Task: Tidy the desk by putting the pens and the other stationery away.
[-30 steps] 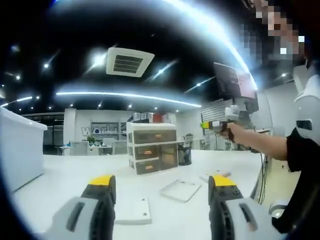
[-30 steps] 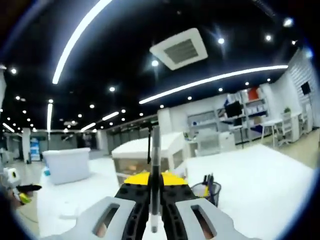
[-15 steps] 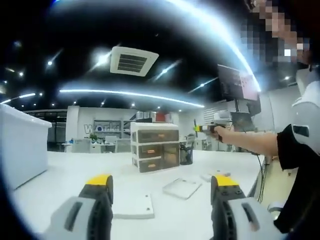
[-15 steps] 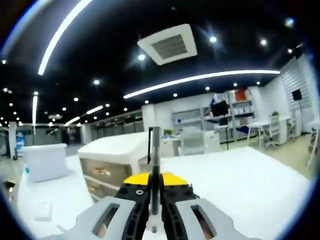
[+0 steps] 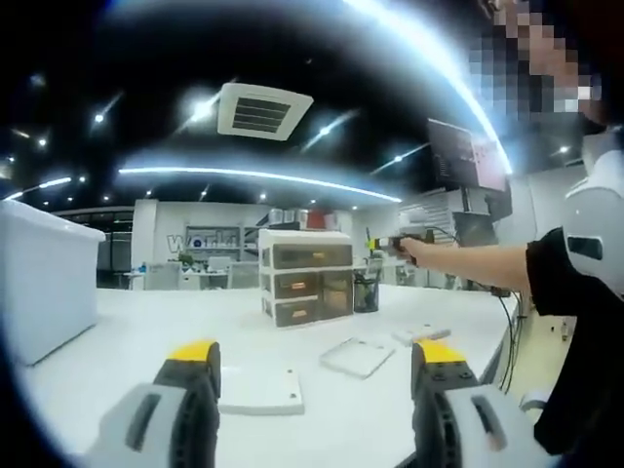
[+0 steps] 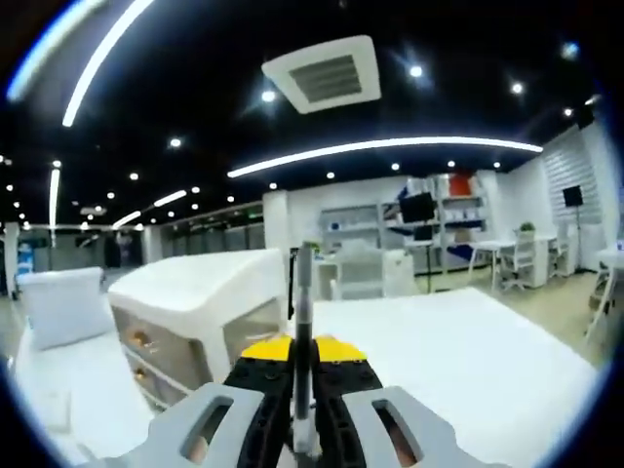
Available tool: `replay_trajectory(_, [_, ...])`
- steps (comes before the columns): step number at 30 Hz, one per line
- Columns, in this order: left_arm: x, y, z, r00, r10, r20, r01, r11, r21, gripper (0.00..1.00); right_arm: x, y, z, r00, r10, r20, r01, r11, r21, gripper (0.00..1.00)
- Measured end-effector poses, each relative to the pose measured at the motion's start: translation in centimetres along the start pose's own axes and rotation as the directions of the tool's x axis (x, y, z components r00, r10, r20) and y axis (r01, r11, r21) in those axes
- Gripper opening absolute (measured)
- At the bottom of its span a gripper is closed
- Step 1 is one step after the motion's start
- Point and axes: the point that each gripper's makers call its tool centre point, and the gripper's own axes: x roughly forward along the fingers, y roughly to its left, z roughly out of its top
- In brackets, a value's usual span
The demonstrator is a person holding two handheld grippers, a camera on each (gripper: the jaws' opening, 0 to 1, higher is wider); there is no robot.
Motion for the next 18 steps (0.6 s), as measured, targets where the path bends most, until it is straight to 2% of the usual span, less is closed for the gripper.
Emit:
replay_trajectory(7, [-0.5, 0.4, 0.2, 1.000, 0.013, -0.001, -0.013, 1.000, 0.000, 0.79, 1.4, -0.6, -0.6, 0.999, -0.021, -0.025, 0.021, 1.000, -0.003, 0.05])
replay_trajectory(18, [-0.4, 0.3, -0.3, 1.000, 0.012, -0.008, -0.012, 1.000, -0.017, 0.79, 2.1, -0.8, -2.0, 0.998, -0.027, -0.062, 0.026, 1.000, -0.008, 0.05])
